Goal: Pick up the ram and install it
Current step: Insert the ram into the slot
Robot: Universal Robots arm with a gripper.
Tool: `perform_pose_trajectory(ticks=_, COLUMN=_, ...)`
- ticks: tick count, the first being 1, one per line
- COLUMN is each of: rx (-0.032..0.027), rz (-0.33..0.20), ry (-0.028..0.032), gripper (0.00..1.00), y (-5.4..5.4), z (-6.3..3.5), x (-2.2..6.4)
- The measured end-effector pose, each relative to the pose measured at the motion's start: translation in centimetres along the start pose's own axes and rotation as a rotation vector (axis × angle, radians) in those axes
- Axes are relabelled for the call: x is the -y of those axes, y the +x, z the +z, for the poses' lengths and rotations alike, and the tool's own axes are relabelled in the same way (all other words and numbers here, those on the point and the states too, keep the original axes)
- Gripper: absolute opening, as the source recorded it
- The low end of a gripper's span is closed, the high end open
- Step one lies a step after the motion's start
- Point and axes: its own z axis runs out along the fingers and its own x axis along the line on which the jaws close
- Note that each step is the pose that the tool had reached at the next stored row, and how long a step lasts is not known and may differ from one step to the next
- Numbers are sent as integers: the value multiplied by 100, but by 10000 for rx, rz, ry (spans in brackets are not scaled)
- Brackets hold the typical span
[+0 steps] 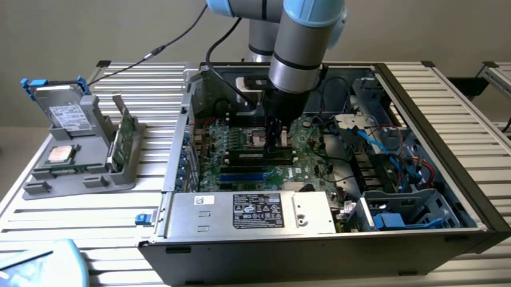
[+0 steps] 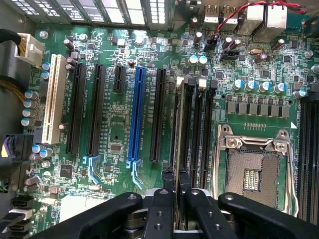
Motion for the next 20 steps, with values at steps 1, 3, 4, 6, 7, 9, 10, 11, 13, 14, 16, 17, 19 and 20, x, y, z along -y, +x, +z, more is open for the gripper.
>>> perform_pose_trajectory(ticks=1, rx=0, rz=1, ry=10, gripper=14, y=0, z=0, x=0)
perform_pose_trajectory(ticks=3, rx=-1, rz=1, ry=28, gripper=14, y=0, z=0, x=0)
perform_pose_trajectory(ticks=4, rx=-3, rz=2, ry=36, gripper=14, y=0, z=0, x=0)
perform_pose_trajectory(ticks=6, rx=-4, rz=2, ry=52, gripper=14, y=0, z=0, x=0)
perform_pose_trajectory(ticks=7, rx=-4, rz=2, ry=58, gripper=14, y=0, z=0, x=0)
perform_pose_trajectory(ticks=9, rx=-5, rz=3, ry=68, gripper=14, y=0, z=0, x=-1)
perform_pose_trajectory(ticks=10, rx=-6, rz=3, ry=80, gripper=14, y=0, z=0, x=0)
perform_pose_trajectory(ticks=11, rx=-11, rz=4, ry=81, gripper=14, y=0, z=-1, x=-1)
perform_pose_trajectory(ticks=13, rx=-12, rz=4, ry=81, gripper=14, y=0, z=1, x=-1)
perform_pose_trajectory(ticks=14, rx=-10, rz=10, ry=82, gripper=14, y=0, z=2, x=-1)
perform_pose_trajectory(ticks=16, rx=-8, rz=34, ry=81, gripper=14, y=0, z=3, x=-1)
perform_pose_trajectory(ticks=17, rx=-6, rz=49, ry=80, gripper=14, y=0, z=3, x=-1)
perform_pose_trajectory(ticks=19, rx=-1, rz=75, ry=81, gripper=14, y=0, z=4, x=-1)
perform_pose_trajectory(ticks=20, rx=0, rz=92, ry=80, gripper=14, y=0, z=4, x=-1)
